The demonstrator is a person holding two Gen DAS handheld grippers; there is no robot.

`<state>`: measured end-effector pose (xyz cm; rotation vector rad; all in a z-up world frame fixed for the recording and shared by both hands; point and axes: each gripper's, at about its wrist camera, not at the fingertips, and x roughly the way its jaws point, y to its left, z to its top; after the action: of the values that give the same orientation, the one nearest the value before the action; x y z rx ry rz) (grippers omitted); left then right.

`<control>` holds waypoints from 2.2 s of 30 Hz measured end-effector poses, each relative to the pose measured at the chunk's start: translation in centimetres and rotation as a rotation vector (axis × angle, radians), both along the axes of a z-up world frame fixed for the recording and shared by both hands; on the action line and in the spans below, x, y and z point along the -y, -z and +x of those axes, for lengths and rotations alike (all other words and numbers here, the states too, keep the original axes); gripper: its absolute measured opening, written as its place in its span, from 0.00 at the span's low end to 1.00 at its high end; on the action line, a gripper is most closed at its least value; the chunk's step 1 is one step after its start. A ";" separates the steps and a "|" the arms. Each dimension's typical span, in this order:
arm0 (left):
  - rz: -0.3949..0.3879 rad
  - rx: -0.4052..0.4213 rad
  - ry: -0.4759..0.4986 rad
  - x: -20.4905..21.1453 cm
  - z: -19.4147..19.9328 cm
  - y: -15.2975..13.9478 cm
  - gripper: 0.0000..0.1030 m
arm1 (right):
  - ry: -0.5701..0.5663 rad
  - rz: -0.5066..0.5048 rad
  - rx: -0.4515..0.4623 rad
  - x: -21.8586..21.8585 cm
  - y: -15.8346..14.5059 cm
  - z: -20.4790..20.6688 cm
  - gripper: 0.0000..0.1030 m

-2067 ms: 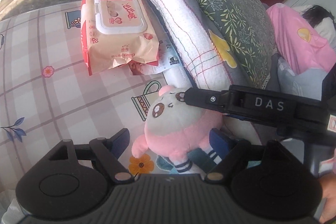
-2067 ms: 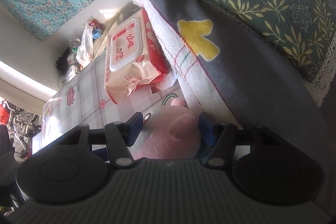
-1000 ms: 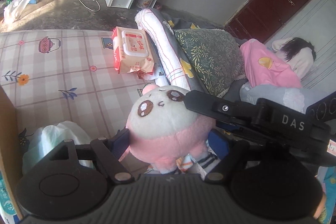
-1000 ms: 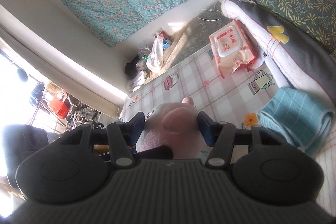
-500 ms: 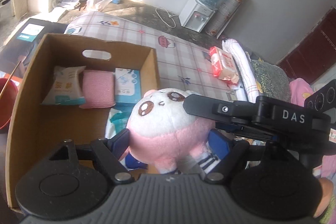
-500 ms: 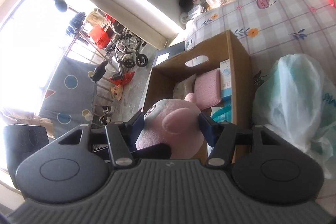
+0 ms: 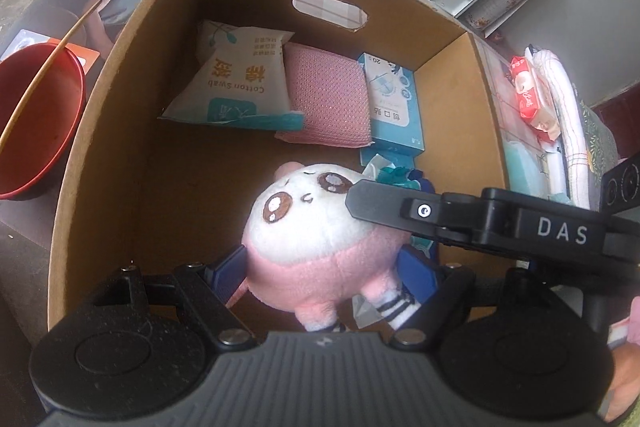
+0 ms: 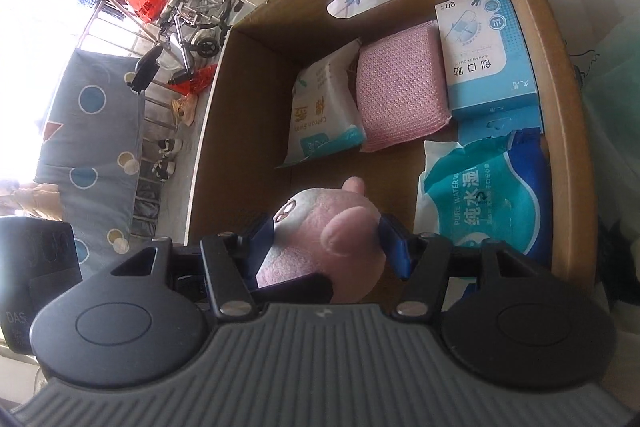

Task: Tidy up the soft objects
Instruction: 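Carry the plush toy with the left tool into the box and release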

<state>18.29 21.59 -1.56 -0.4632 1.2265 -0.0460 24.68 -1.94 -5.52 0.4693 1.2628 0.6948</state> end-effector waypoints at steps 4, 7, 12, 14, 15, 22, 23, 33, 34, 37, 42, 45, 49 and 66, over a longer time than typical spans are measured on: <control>0.045 -0.038 0.023 0.1 1.2 1.9 0.77 | -0.018 -0.038 0.008 -0.4 1.5 0.8 0.57; 0.059 -0.019 0.050 0.4 1.4 1.9 0.77 | -0.037 -0.056 0.038 -0.4 1.2 0.8 0.57; 0.111 -0.029 0.156 1.7 0.9 1.8 0.77 | -0.039 -0.067 0.097 0.4 -0.1 0.6 0.57; 0.093 -0.043 0.157 1.6 0.7 1.8 0.78 | -0.034 -0.056 0.118 0.9 -0.8 0.5 0.57; 0.077 -0.048 0.147 1.3 0.7 1.7 0.78 | -0.032 -0.051 0.125 1.2 -1.1 0.5 0.57; -0.019 -0.053 0.045 -0.1 1.1 1.4 0.85 | -0.020 -0.031 0.137 2.2 -1.7 0.0 0.57; -0.022 -0.066 0.039 -0.1 1.4 1.7 0.85 | -0.020 -0.029 0.135 2.2 -1.6 -0.2 0.57; -0.020 -0.073 0.018 0.3 1.8 3.5 0.83 | 0.001 -0.028 0.154 2.6 -1.8 -0.8 0.57; -0.013 -0.060 0.027 0.3 1.8 3.4 0.82 | 0.005 -0.031 0.172 2.6 -2.1 -0.9 0.57; 0.024 -0.027 0.066 0.6 1.8 3.0 0.80 | 0.012 -0.031 0.206 2.9 -2.8 -1.1 0.57; 0.142 0.049 0.145 1.6 1.9 1.8 0.78 | 0.020 -0.034 0.230 3.2 -3.5 -1.2 0.57; 0.204 0.116 0.199 2.4 1.9 0.8 0.78 | 0.024 -0.033 0.231 3.4 -3.5 -1.1 0.57; 0.338 0.169 0.310 4.2 1.8 0.3 0.78 | 0.030 -0.037 0.225 3.5 -3.2 -1.1 0.57; 0.432 0.122 0.426 5.3 2.8 1.9 0.84 | 0.033 -0.046 0.203 3.7 -2.2 -0.8 0.57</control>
<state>21.07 16.24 -3.48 0.1787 1.1568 -0.1663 23.84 -5.61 -3.30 0.3715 1.0759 0.6675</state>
